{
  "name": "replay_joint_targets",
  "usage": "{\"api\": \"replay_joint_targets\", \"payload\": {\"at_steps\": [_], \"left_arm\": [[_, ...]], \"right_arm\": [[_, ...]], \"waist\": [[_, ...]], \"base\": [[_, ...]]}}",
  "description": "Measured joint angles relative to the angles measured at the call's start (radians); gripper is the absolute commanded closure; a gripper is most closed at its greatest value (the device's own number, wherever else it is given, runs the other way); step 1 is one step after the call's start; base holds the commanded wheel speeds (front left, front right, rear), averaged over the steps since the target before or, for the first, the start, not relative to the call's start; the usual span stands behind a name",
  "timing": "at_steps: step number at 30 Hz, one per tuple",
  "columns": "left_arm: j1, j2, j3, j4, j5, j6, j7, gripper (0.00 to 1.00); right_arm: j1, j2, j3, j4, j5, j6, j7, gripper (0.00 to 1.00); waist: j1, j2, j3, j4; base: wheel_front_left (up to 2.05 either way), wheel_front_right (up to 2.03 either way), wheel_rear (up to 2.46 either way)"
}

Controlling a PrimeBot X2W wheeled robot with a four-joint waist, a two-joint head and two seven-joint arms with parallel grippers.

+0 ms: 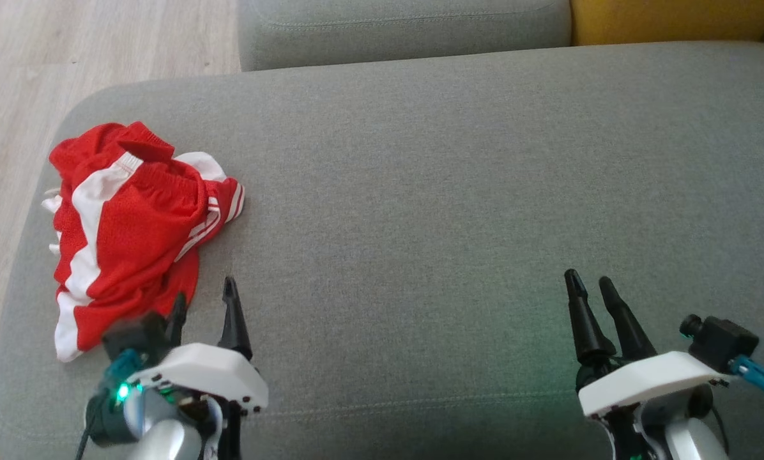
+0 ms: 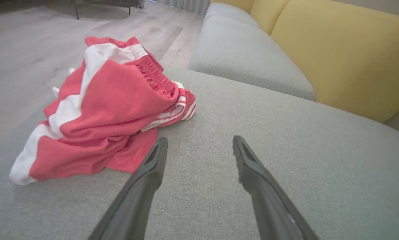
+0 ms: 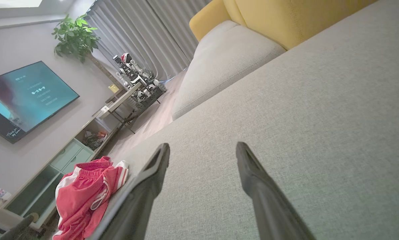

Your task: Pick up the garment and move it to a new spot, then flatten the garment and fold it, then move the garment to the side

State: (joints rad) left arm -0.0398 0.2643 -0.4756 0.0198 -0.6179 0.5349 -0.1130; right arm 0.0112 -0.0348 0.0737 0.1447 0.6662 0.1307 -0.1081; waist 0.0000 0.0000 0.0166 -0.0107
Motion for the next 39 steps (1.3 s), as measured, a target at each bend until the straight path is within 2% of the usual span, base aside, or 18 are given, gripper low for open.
{"api": "replay_joint_targets", "payload": {"at_steps": [22,31,39], "left_arm": [[-0.037,0.088,-0.195,-0.115,0.263,0.18,-0.065,0.0],[-0.049,0.109,-0.235,-0.138,0.339,0.205,-0.084,0.0],[-0.043,0.109,-0.254,-0.146,0.4,0.203,-0.11,0.0]], "right_arm": [[0.0,-0.002,0.059,-0.056,-0.275,0.0,-0.063,0.0],[0.0,-0.002,0.06,-0.074,-0.36,0.0,-0.09,0.0],[0.0,-0.003,0.05,-0.088,-0.459,0.0,-0.114,0.0]], "waist": [[0.0,0.0,-0.001,-0.002],[0.0,0.0,-0.004,-0.004],[0.0,0.0,-0.005,-0.005]], "base": [[0.0,0.0,0.0],[0.0,0.0,0.0],[0.0,0.0,0.0]]}}
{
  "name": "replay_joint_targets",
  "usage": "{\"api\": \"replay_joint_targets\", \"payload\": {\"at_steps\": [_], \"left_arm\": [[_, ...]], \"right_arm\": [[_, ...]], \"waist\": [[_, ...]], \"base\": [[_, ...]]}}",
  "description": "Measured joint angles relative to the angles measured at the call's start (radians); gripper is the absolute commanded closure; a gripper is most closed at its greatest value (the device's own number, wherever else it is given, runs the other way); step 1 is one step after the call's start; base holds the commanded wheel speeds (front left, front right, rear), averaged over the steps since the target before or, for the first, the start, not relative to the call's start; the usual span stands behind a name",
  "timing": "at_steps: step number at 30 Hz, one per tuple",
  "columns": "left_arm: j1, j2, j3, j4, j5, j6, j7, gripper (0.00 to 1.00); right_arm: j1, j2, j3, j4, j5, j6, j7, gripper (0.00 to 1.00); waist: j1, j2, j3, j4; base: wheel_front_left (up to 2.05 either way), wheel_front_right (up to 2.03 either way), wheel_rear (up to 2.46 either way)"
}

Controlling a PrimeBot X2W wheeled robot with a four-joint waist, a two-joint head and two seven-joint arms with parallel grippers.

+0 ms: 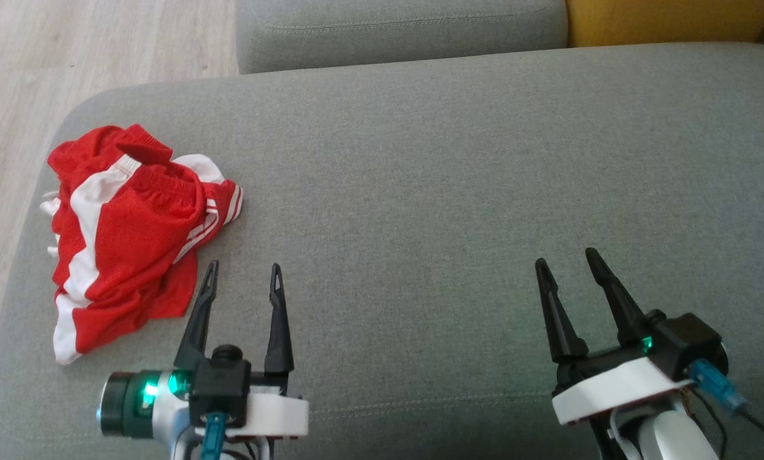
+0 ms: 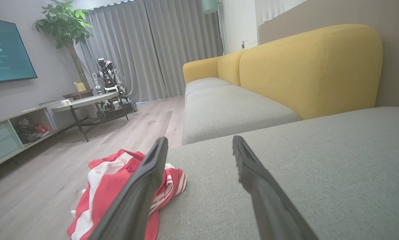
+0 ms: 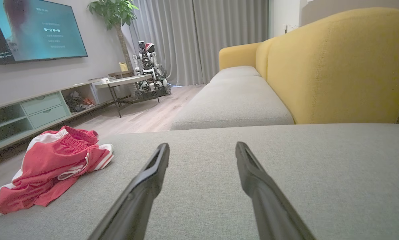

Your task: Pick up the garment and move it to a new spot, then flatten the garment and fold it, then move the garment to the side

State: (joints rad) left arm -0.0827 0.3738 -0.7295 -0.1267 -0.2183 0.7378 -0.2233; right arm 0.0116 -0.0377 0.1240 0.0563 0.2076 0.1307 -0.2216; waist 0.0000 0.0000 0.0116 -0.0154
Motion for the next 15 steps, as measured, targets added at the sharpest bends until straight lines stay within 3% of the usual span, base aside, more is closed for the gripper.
{"api": "replay_joint_targets", "payload": {"at_steps": [4,9,15], "left_arm": [[0.009,-0.004,0.008,-0.003,0.03,-0.027,-0.013,0.0],[0.066,-0.034,0.061,-0.002,0.07,-0.098,-0.026,0.0],[0.089,-0.081,0.138,0.025,0.086,-0.191,-0.026,0.0]], "right_arm": [[0.0,0.0,0.005,-0.011,-0.049,0.0,-0.011,0.0],[0.001,0.0,0.017,-0.026,-0.127,0.0,-0.027,0.0],[0.001,-0.001,0.019,-0.03,-0.137,0.0,-0.031,0.0]], "waist": [[0.0,0.0,0.001,0.0],[0.0,0.0,0.003,0.0],[0.0,0.0,0.006,0.0]], "base": [[0.0,0.0,0.0],[0.0,0.0,0.0],[0.0,0.0,0.0]]}}
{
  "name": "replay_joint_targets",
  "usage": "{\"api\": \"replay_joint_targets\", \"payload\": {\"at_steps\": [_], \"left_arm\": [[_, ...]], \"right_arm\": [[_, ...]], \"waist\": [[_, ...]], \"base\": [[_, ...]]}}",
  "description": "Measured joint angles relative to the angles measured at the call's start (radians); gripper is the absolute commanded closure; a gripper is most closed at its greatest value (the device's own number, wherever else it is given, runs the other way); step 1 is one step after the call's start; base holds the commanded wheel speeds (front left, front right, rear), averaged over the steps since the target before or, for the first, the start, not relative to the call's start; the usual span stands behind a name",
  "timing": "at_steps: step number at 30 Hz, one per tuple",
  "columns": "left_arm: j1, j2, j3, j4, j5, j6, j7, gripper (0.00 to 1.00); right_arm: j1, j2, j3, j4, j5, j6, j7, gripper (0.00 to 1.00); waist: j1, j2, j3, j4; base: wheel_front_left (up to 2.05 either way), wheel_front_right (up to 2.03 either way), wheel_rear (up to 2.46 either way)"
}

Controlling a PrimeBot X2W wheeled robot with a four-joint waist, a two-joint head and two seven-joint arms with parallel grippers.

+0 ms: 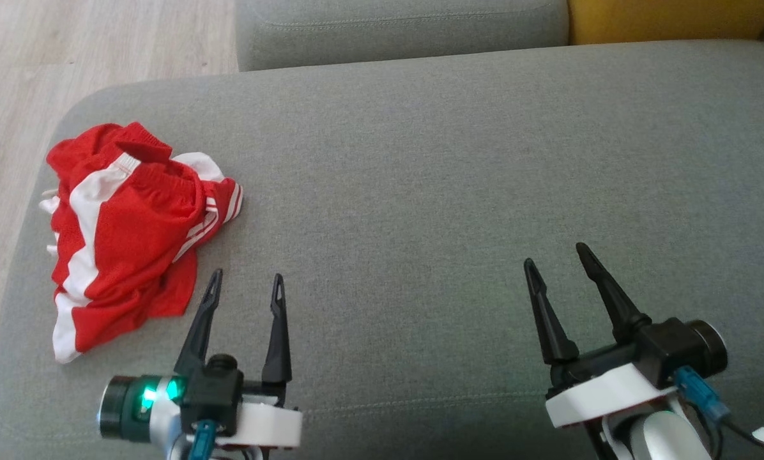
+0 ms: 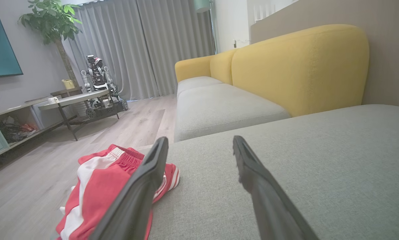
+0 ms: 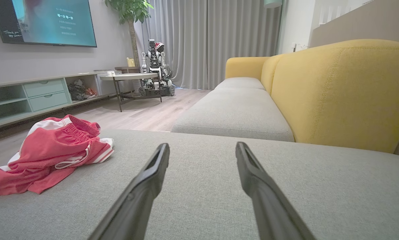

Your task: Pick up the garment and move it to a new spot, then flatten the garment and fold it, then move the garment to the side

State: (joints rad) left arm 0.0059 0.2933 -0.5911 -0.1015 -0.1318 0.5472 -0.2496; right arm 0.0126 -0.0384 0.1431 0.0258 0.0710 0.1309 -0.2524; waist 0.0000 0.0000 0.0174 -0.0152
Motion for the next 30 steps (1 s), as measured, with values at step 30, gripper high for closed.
{"api": "replay_joint_targets", "payload": {"at_steps": [30], "left_arm": [[0.059,-0.11,0.178,0.03,0.09,-0.175,0.0,0.0]], "right_arm": [[0.0,0.0,0.001,0.0,0.0,0.0,0.0,0.0]], "waist": [[0.0,0.0,0.009,0.007]], "base": [[0.0,0.0,0.0]]}}
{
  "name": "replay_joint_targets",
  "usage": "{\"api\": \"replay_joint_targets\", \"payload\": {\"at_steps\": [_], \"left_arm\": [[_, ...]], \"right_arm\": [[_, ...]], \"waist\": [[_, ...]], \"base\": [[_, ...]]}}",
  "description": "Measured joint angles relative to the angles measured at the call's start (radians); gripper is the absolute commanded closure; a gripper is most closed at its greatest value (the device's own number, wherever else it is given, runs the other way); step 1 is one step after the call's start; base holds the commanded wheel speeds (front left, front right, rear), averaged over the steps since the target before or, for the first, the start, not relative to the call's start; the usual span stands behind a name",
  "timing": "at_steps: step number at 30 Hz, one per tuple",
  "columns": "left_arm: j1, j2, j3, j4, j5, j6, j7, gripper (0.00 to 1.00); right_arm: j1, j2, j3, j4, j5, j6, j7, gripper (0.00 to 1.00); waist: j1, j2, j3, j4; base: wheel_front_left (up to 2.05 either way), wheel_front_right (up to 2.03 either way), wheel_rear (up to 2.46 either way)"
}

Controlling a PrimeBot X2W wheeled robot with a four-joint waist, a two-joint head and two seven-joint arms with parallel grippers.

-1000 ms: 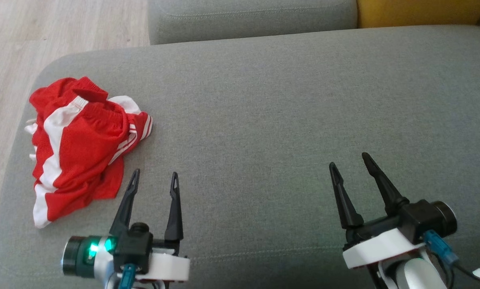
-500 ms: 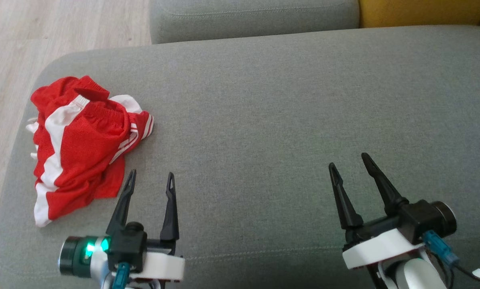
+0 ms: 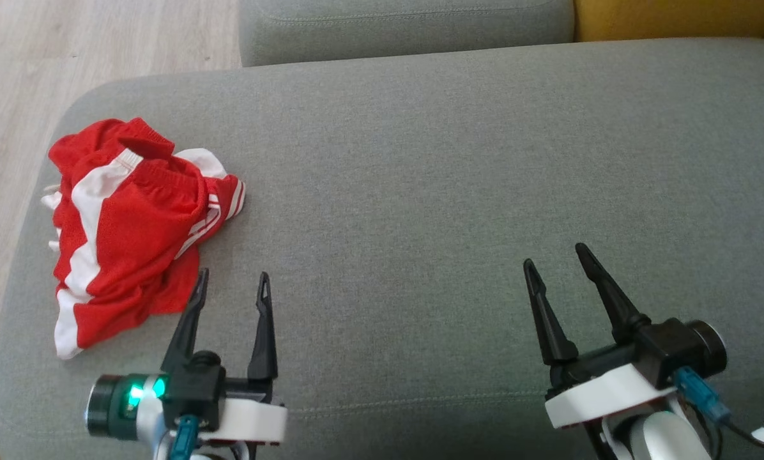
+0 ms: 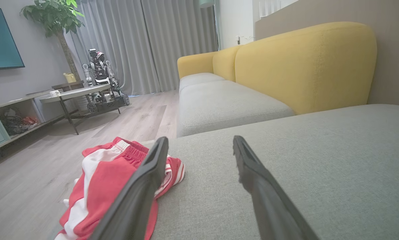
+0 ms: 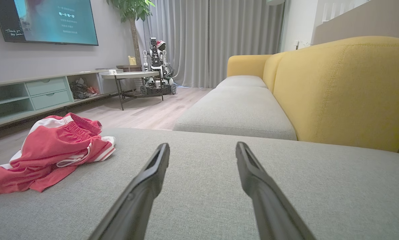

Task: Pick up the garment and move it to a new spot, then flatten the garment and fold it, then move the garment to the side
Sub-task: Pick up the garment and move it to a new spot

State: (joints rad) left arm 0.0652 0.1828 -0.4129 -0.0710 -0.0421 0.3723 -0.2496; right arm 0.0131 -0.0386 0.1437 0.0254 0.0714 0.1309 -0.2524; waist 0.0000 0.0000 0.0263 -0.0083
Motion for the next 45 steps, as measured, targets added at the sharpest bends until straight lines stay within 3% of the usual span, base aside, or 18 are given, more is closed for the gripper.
{"api": "replay_joint_targets", "payload": {"at_steps": [21,45], "left_arm": [[0.013,-0.031,0.038,0.014,0.014,-0.031,0.0,0.0],[0.054,-0.056,0.087,0.017,0.018,-0.052,0.0,0.0]], "right_arm": [[0.002,0.0,-0.004,0.0,0.0,0.0,0.0,0.0],[0.04,0.0,0.015,0.0,0.0,0.0,0.0,0.0]], "waist": [[0.0,0.0,-0.005,0.038],[0.0,0.0,-0.029,0.33]], "base": [[0.0,0.0,0.0],[0.0,0.0,0.0]]}}
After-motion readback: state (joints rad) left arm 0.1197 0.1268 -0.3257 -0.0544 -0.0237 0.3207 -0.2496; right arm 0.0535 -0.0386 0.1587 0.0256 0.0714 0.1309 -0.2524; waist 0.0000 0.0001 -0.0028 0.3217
